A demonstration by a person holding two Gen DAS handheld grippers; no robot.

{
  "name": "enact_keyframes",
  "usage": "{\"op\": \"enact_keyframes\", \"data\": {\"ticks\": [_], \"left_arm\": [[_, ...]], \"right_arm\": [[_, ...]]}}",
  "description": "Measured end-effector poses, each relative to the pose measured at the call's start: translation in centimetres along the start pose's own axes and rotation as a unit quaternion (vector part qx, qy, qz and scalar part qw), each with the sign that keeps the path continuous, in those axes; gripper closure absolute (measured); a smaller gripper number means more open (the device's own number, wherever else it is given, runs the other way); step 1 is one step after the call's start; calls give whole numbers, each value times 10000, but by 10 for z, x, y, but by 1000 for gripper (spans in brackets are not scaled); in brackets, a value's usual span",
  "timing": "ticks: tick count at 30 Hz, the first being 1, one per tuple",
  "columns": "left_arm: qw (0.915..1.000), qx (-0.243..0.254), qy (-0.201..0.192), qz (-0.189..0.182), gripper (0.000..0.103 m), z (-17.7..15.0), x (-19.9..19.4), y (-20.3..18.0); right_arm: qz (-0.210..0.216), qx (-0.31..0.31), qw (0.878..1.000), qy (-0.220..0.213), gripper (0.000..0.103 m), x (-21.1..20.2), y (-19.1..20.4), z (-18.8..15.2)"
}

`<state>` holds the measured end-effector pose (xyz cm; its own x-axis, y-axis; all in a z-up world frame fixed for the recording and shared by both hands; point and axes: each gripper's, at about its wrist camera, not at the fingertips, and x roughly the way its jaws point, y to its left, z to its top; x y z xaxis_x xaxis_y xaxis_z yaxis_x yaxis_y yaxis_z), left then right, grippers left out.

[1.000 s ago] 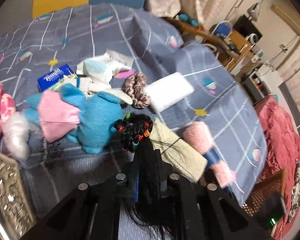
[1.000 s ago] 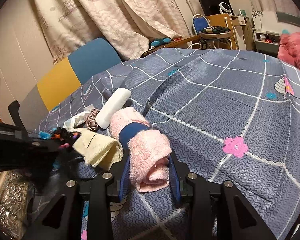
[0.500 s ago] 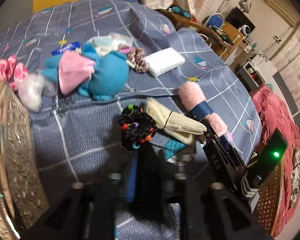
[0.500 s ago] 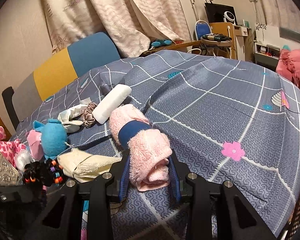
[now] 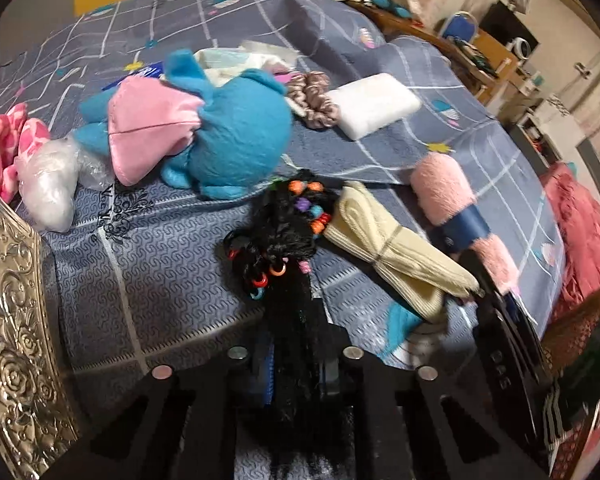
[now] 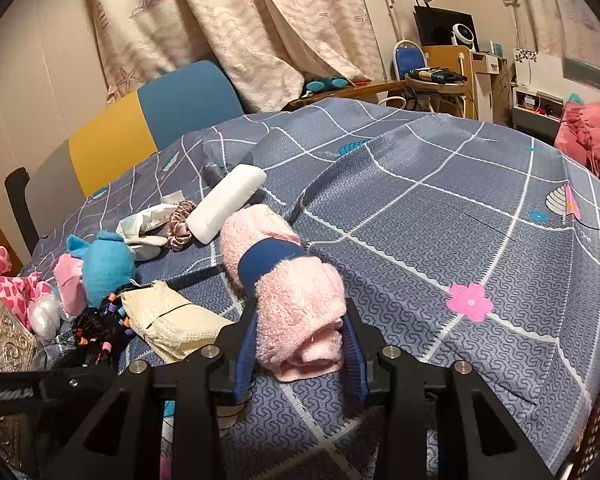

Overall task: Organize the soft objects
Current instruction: 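Carry the doll with the left and the towel with the right to the tray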

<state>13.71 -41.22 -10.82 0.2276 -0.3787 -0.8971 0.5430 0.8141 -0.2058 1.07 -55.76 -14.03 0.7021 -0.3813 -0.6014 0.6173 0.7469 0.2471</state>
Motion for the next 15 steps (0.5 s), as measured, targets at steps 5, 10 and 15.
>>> {"op": "enact_keyframes", "data": {"ticks": [5,10,15], "left_arm": [[9990,205,-309,-243,92,-13,-33,3],[9962,239,-561,-618,93,-21,-69,7],[9913,328,-836,-965,93,-35,-104,13]], "right_arm": [[-41,-104,9998,159,44,0,4,4],[-83,-396,9992,74,35,-3,12,21],[-530,-1297,9887,541,29,23,35,40]]}}
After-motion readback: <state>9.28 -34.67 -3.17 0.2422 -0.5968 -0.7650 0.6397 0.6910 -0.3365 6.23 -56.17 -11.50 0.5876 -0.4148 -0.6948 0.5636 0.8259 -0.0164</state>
